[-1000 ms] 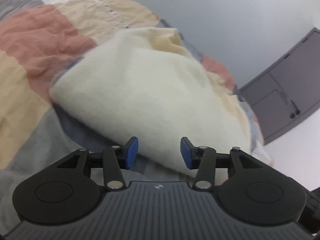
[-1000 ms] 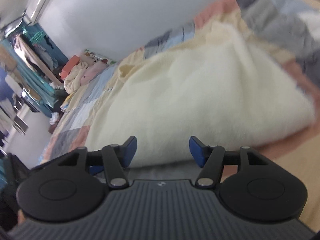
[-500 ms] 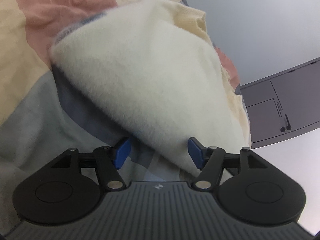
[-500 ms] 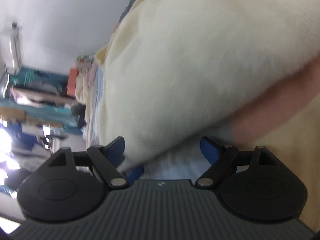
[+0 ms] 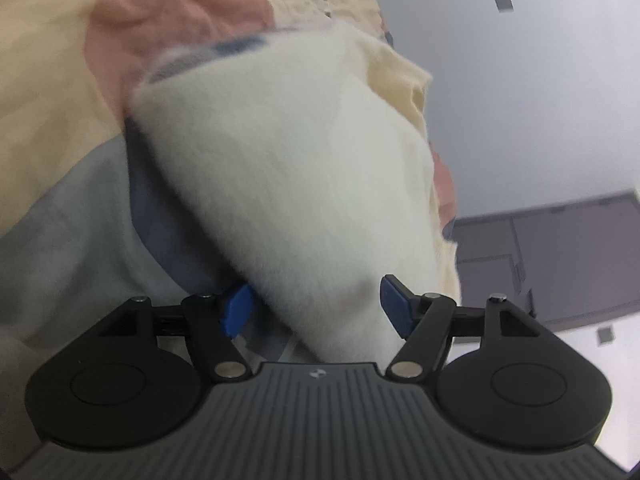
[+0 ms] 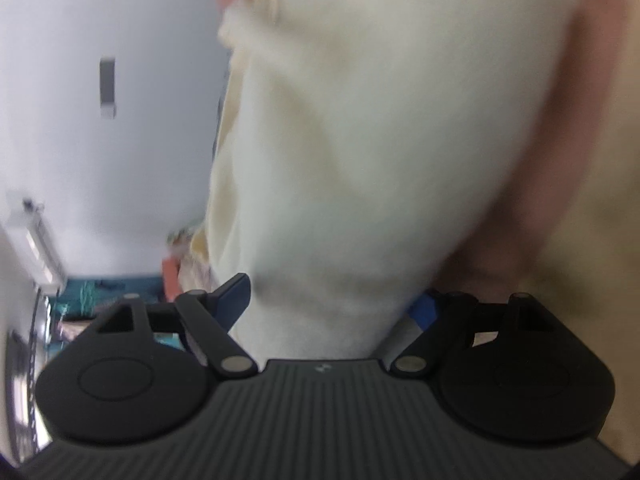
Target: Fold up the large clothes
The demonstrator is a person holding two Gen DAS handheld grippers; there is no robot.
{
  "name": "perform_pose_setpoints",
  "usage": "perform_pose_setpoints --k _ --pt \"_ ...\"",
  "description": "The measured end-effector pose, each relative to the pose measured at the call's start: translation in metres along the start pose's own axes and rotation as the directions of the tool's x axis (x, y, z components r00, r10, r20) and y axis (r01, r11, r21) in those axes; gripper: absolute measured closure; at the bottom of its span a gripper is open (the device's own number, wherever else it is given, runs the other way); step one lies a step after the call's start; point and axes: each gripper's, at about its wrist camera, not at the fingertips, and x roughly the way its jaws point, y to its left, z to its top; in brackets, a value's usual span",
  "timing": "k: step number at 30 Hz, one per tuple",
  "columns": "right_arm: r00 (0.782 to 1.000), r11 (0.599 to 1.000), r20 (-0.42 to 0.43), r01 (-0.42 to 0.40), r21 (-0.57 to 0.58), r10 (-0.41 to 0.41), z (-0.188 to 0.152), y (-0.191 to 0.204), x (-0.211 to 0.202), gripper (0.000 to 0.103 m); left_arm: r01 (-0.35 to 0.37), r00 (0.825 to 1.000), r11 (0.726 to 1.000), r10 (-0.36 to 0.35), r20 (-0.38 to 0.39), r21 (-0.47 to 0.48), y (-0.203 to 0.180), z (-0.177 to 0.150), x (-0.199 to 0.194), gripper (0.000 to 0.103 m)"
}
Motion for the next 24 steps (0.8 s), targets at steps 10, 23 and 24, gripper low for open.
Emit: perform_pose_setpoints --k 10,23,24 --pt "0.991 0.997 0.114 0.068 -0.042 -0.062 0.008 -0.005 -0.016 0.03 0.04 0.998 0.996 -0.035 0.055 -0.081 0.012 0.009 -0.004 0.04" --pt "0.996 0.967 0.092 0.019 -0.255 0.005 0.025 0.026 -0.027 0.063 0.025 0.988 0.996 -0.037 0.15 0.082 -0.018 -0.007 -0.036 0.078" --pt "0.996 0.965 0.088 -0.003 -0.264 0.027 0.025 0.029 -0.03 0.063 0.032 0.988 0.996 -0.044 0.147 0.086 -0.02 -0.009 -0.043 0.078"
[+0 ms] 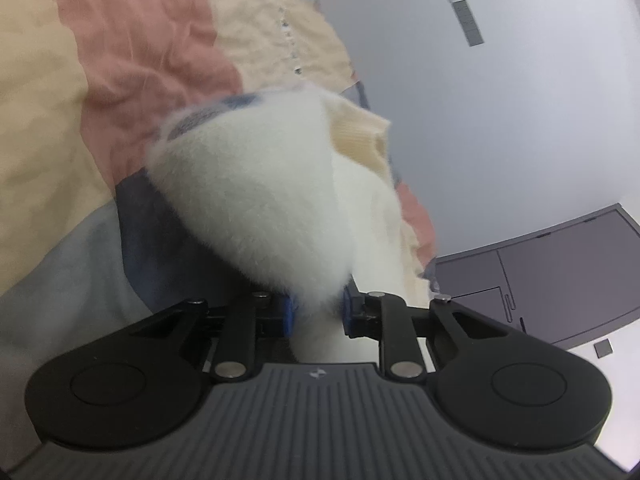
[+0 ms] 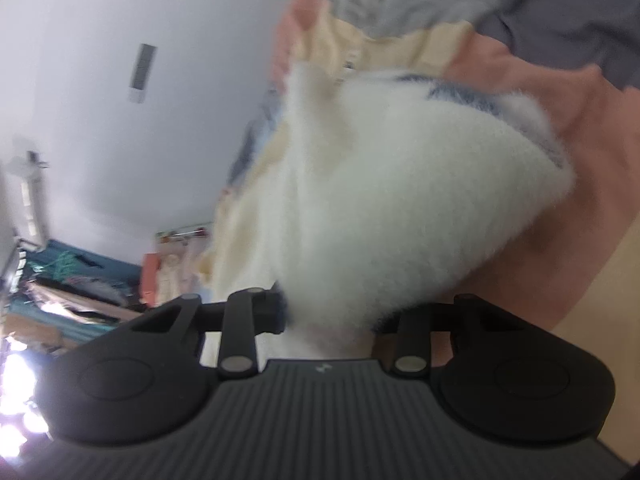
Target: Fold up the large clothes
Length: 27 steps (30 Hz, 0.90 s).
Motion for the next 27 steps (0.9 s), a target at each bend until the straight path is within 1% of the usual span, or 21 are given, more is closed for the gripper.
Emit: perform_pose_setpoints --k 1,3,6,8,12,15,18,22,23,25,27 --pt "1.0 1.0 0.006 -0.02 -0.014 0.02 0.001 0.003 -0.006 0.064 0.007 1.0 1.0 -0.007 -0.008 0.005 -0.004 0.0 -0.006 0.078" --pt "0.998 0.997 0.014 -0.056 -0.062 0.057 0.001 0.013 -0.016 0.064 0.025 1.0 0.999 -0.025 -0.007 0.045 -0.013 0.0 -0.021 0.079" --pt "0.995 0.99 0.006 -0.095 -0.108 0.096 -0.002 0.025 -0.031 0.065 0.038 0.999 0.994 -0.04 0.019 0.103 -0.032 -0.003 -0.045 0.079" --pt "0.994 0.988 -0.004 -0.11 -0.111 0.11 -0.004 0.031 -0.041 0.065 0.046 0.998 0.991 -0.05 0.032 0.126 -0.039 -0.009 -0.064 0.079" --pt "0.992 0.987 -0.037 -0.123 -0.102 0.12 -0.011 0.032 -0.067 0.065 0.053 0.998 0.991 -0.056 0.024 0.125 -0.042 -0.025 -0.098 0.079" --pt "0.986 0.986 -0.078 -0.154 -0.067 0.149 -0.013 0.027 -0.082 0.065 0.068 0.998 0.991 -0.069 -0.001 0.115 -0.039 -0.032 -0.123 0.079" --pt "0.984 0.986 -0.108 -0.152 -0.074 0.143 -0.021 0.025 -0.097 0.064 0.08 0.997 0.99 -0.077 -0.027 0.113 -0.038 -0.041 -0.143 0.078" --pt "0.986 0.988 -0.105 -0.136 -0.072 0.128 -0.035 0.015 -0.109 0.064 0.068 0.997 0.989 -0.063 -0.039 0.131 -0.036 -0.051 -0.155 0.077" --pt "0.987 0.989 -0.099 -0.132 -0.064 0.125 -0.037 0.012 -0.109 0.064 0.065 0.997 0.988 -0.059 -0.042 0.141 -0.035 -0.052 -0.154 0.077" --pt "0.988 0.99 -0.094 -0.128 -0.057 0.122 -0.039 0.011 -0.107 0.064 0.056 0.998 0.99 -0.051 -0.042 0.132 -0.034 -0.051 -0.15 0.077" --pt "0.989 0.99 -0.086 -0.122 -0.068 0.116 -0.04 0.013 -0.107 0.063 0.053 0.998 0.988 -0.048 -0.039 0.144 -0.036 -0.049 -0.147 0.077"
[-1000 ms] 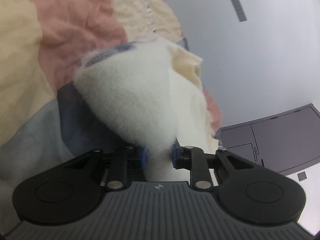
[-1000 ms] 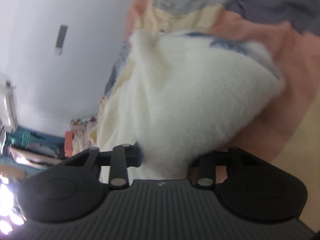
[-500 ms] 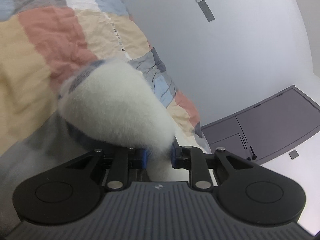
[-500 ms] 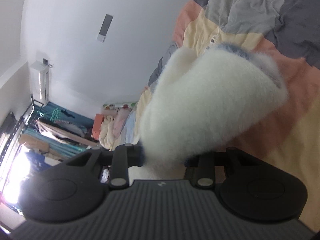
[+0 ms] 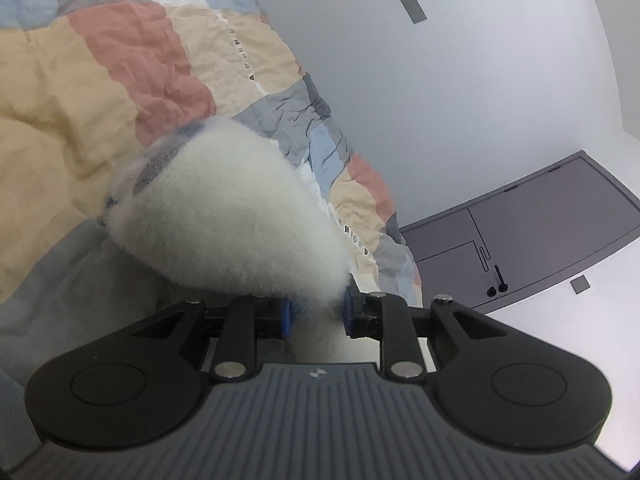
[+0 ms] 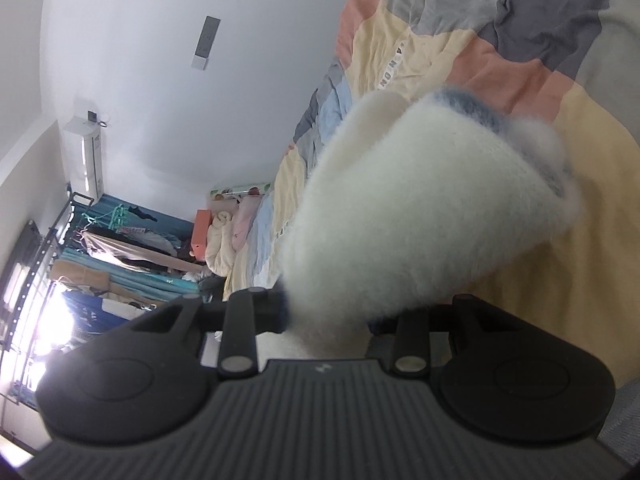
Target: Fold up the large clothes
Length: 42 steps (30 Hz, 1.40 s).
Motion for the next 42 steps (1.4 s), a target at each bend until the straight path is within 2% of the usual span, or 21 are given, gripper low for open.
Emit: perform_pose_setpoints --k 4,9,15,19,26,31,37,40,42 --pt "1.0 1.0 0.004 -0.014 -0.001 0.014 0.007 0.005 0.003 0.058 0.015 1.0 1.0 -0.015 0.005 0.021 -0.008 0.01 0.005 0.072" --pt "0.998 0.996 0.008 -0.067 0.064 0.066 0.023 0.005 0.01 0.049 0.025 0.999 1.0 -0.025 0.027 0.016 -0.02 0.028 0.022 0.069" --pt "0.997 0.993 0.023 -0.07 0.098 0.068 0.046 0.012 0.029 0.048 0.065 0.995 0.998 -0.065 0.072 0.005 -0.029 0.056 0.052 0.068" --pt "0.999 0.999 0.012 -0.04 0.004 0.04 0.065 0.022 0.05 0.048 0.042 0.994 0.998 -0.046 0.098 0.035 -0.037 0.074 0.078 0.068" --pt "0.999 0.999 0.02 0.032 0.032 -0.033 0.1 0.005 0.092 0.049 -0.041 0.995 0.99 0.028 0.098 0.134 -0.034 0.093 0.132 0.068" --pt "0.997 0.996 0.016 0.081 -0.032 -0.081 0.117 0.001 0.117 0.051 -0.076 0.99 0.976 0.049 0.134 0.202 -0.015 0.112 0.159 0.068" --pt "0.992 0.972 0.004 0.126 -0.2 -0.128 0.118 0.008 0.145 0.052 -0.115 0.989 0.967 0.09 0.119 0.229 0.006 0.13 0.188 0.068" --pt "0.987 0.945 0.011 0.158 -0.288 -0.162 0.119 0.012 0.159 0.052 -0.146 0.986 0.947 0.116 0.118 0.287 0.008 0.133 0.206 0.068" --pt "0.986 0.929 0.022 0.166 -0.33 -0.168 0.12 0.013 0.167 0.052 -0.189 0.98 0.917 0.152 0.129 0.35 0.008 0.132 0.219 0.068"
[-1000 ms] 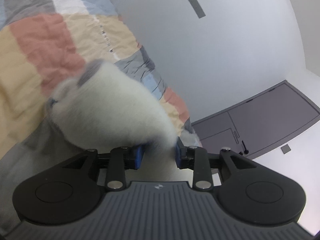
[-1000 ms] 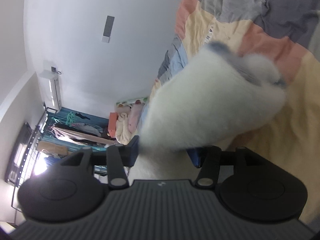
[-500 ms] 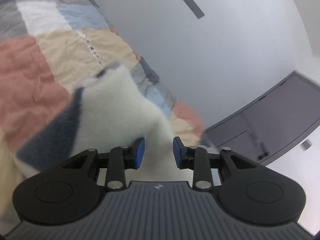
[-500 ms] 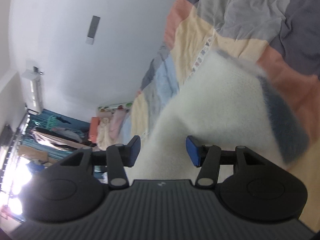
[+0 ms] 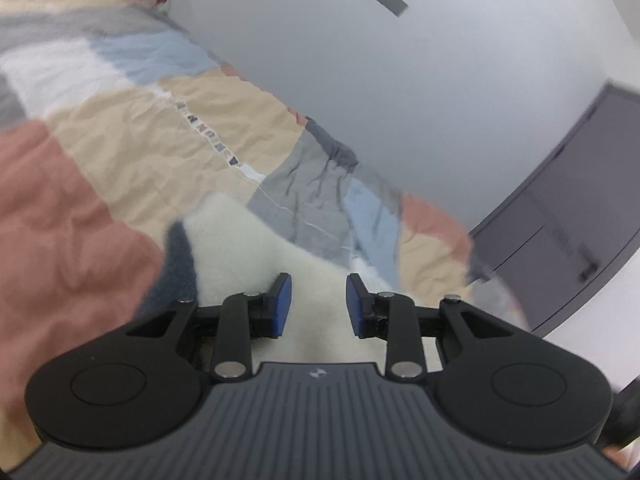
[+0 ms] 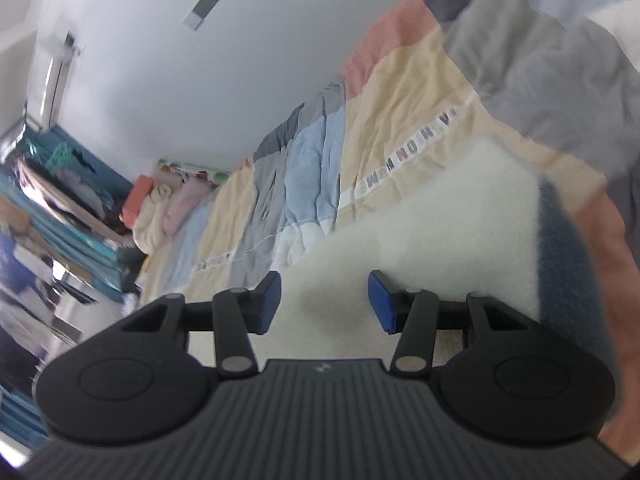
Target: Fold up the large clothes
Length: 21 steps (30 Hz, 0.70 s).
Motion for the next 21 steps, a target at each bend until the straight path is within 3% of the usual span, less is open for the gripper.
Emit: perform_pose_setpoints --k 3,8,15,21 --pt "0.999 0.998 0.033 -0.012 -0.058 0.014 0.0 -0.004 0.011 0.053 -0.035 0.999 0.997 0.035 -0.007 0.063 0.0 -0.004 0.017 0.068" --pt "0.997 0.999 0.076 -0.014 -0.05 0.018 -0.002 -0.01 0.02 0.053 -0.057 0.998 0.99 0.059 -0.008 0.13 -0.003 -0.008 0.027 0.068" --pt "0.99 0.982 0.107 0.103 -0.158 -0.087 -0.014 0.021 0.003 0.052 -0.069 0.998 0.965 0.066 0.021 0.255 -0.032 -0.013 -0.002 0.068" --pt "0.984 0.939 0.131 0.154 -0.308 -0.119 -0.037 0.053 -0.023 0.049 -0.018 1.0 0.966 0.02 -0.008 0.257 -0.044 -0.034 -0.035 0.068"
